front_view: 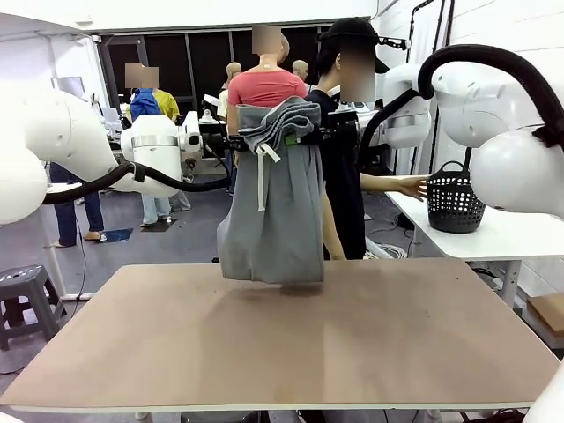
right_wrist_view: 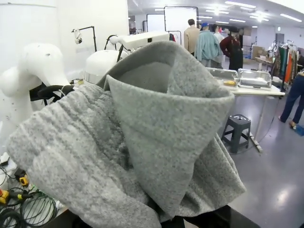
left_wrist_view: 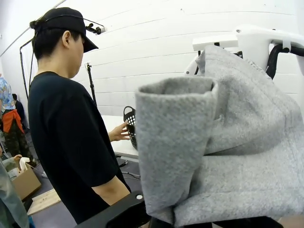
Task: Fold the training pants.
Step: Fold the Training pants in half.
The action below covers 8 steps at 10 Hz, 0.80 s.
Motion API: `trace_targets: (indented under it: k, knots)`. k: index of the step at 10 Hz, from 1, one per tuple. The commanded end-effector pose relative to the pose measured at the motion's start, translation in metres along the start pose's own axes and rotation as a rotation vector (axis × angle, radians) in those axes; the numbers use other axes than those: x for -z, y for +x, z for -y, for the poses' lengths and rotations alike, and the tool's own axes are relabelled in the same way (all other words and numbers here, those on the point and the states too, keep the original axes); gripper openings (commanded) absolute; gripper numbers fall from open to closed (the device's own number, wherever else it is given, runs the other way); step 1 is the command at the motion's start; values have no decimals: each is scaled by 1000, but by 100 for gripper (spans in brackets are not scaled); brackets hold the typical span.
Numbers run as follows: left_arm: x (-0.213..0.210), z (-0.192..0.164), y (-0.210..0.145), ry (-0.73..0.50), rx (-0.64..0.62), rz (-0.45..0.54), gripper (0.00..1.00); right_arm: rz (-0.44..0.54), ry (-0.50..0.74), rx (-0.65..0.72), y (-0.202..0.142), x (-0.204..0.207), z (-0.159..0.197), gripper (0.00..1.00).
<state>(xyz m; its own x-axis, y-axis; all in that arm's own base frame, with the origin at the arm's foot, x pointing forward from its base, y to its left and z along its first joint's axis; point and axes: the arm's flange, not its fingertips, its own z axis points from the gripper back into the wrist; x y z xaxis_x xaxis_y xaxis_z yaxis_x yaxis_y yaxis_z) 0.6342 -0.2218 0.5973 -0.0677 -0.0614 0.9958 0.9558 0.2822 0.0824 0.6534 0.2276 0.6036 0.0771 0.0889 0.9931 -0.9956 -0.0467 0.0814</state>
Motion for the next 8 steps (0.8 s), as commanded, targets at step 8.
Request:
trace_targets:
  k: [8]
  knots:
    - [-28,44,-86,-25,-172,28,0,19,107,189,-75,21,-45,0]
